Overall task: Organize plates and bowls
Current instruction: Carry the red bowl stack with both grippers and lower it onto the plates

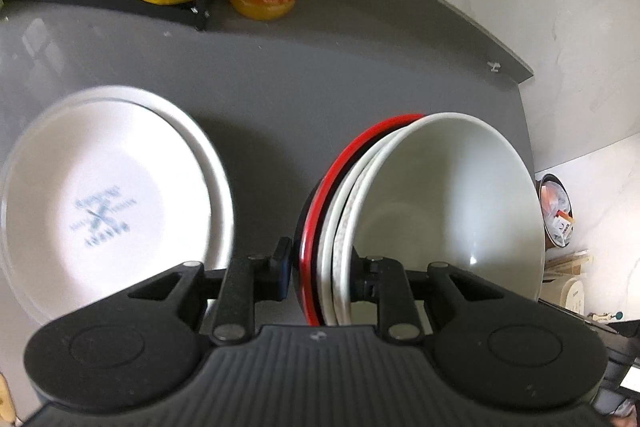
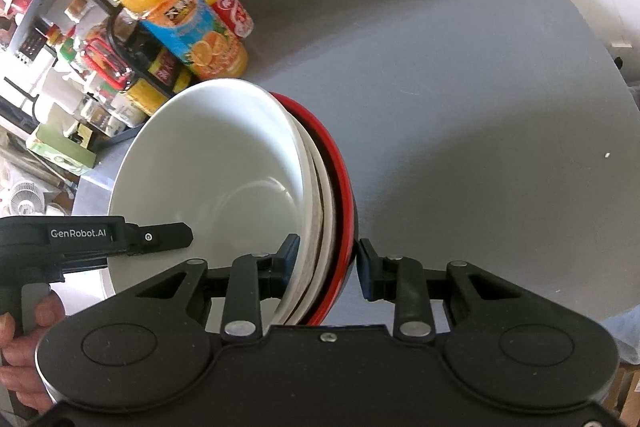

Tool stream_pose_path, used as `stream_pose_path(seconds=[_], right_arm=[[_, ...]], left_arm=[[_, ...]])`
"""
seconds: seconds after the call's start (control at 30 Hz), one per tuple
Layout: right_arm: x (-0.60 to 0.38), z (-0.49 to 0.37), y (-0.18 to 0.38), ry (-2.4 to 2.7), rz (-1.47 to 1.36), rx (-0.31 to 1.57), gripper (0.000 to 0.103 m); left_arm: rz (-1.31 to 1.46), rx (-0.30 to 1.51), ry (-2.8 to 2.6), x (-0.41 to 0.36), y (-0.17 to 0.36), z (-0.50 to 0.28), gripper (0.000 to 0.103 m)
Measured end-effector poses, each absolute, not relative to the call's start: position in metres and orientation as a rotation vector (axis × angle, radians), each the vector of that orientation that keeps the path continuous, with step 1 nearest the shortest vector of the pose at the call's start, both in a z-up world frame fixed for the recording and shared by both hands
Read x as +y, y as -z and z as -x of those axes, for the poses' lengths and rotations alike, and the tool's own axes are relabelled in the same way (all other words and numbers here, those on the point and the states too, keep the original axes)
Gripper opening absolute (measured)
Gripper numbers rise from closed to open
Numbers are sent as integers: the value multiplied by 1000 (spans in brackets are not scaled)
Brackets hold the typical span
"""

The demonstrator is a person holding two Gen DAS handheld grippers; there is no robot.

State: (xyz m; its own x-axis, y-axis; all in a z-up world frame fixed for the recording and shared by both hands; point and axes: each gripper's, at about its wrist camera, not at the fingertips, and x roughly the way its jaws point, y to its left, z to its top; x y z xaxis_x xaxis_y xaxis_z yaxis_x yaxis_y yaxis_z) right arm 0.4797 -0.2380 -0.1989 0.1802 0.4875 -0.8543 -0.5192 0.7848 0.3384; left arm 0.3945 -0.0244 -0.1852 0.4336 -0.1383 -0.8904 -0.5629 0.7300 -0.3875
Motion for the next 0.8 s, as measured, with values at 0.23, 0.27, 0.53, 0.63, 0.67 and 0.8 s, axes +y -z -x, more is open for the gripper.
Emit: stream_pose_path(seconds=[0.23, 0.27, 0.53, 0.63, 0.67, 0.8], right_arm=[[-202, -451, 186, -731, 44, 1153, 30], [-198, -448, 185, -732, 44, 1149, 30], [-161, -415, 182, -711, 26, 1145, 30], [-149, -405, 183, -704, 17, 1147, 30], [-144, -402, 183, -704, 18, 1147, 30], [-126, -391, 189, -696, 18, 1166, 30]], left_arm=[[711, 1099, -275, 14, 174, -375, 22], [707, 1095, -272, 20, 172, -370, 22], [697, 1092, -251, 63, 170, -344, 22], [692, 1096, -247, 77, 173, -334, 22], [691, 1098, -246, 83, 174, -330, 22], [691, 1113, -241, 102, 181, -321, 22]])
